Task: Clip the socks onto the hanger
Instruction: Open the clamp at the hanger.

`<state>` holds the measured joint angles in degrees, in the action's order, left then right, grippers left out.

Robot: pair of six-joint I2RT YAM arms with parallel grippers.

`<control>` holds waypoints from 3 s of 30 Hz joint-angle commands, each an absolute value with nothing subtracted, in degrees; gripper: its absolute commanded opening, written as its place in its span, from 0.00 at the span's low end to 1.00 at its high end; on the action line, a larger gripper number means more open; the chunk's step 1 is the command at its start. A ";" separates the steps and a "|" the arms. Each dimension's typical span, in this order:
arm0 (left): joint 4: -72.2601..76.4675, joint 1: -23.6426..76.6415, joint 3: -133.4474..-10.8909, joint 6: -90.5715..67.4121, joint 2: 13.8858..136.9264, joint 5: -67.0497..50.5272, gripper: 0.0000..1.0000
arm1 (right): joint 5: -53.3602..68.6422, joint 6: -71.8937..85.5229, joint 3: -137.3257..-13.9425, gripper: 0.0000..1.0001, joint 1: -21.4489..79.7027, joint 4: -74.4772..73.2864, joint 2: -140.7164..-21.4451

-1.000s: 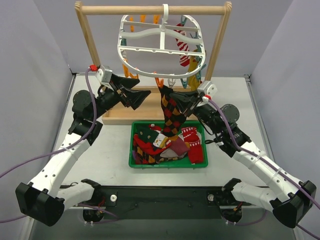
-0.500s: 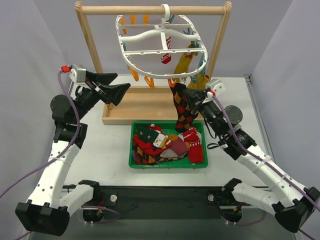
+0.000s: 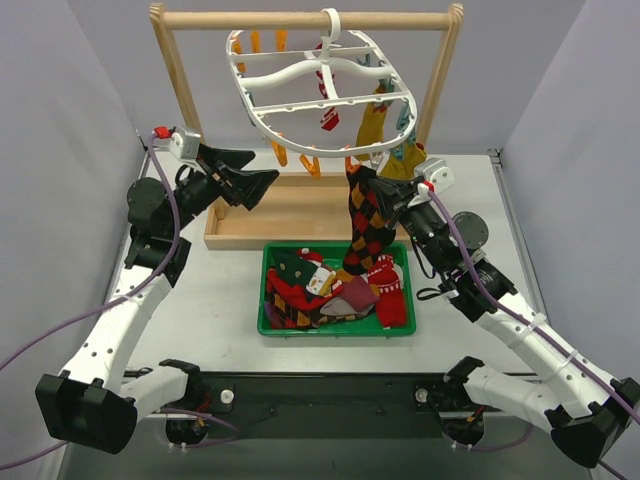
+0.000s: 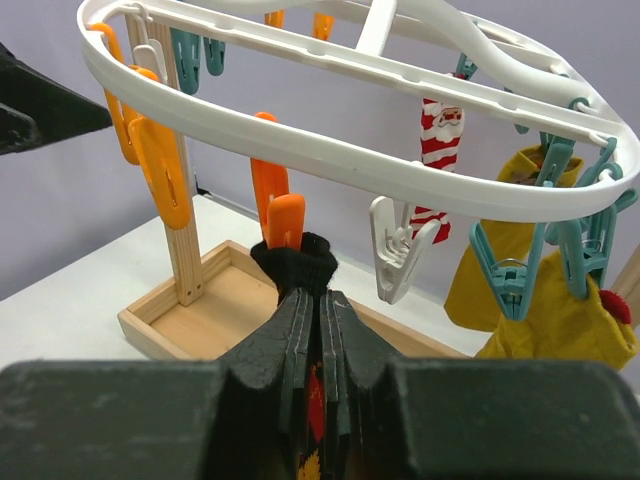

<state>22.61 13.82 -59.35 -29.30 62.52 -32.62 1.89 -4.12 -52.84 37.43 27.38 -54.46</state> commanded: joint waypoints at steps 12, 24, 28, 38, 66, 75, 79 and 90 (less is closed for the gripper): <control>24.35 17.58 -66.80 -26.63 67.50 -28.92 0.97 | 3.43 -3.08 -55.81 0.00 37.09 28.92 -52.47; 23.64 17.40 -70.57 -28.30 71.80 -26.45 0.97 | 2.29 -3.52 -55.28 0.00 36.91 28.04 -50.98; 24.34 17.40 -71.89 -28.13 73.03 -27.07 0.97 | 0.89 -4.04 -54.84 0.00 36.91 27.34 -50.19; 25.14 17.49 -71.98 -27.33 73.56 -28.12 0.86 | 0.18 -4.39 -54.40 0.00 36.65 26.72 -49.13; 25.75 17.23 -74.53 -26.02 74.18 -27.33 0.74 | 0.18 -3.69 -53.17 0.00 36.47 25.14 -48.25; 25.93 17.05 -75.24 -25.84 74.27 -28.56 0.66 | 0.18 -3.43 -53.00 0.00 36.30 24.43 -47.64; 25.75 17.23 -74.71 -26.10 73.65 -29.53 0.58 | 0.18 -3.34 -53.00 0.00 36.21 24.26 -47.55; 25.40 17.40 -73.65 -27.16 72.51 -31.20 0.39 | 0.18 -3.34 -53.61 0.00 36.21 24.08 -47.81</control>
<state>23.38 17.50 -72.40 -26.44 74.13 -31.00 1.23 -3.92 -52.93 36.71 21.98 -48.62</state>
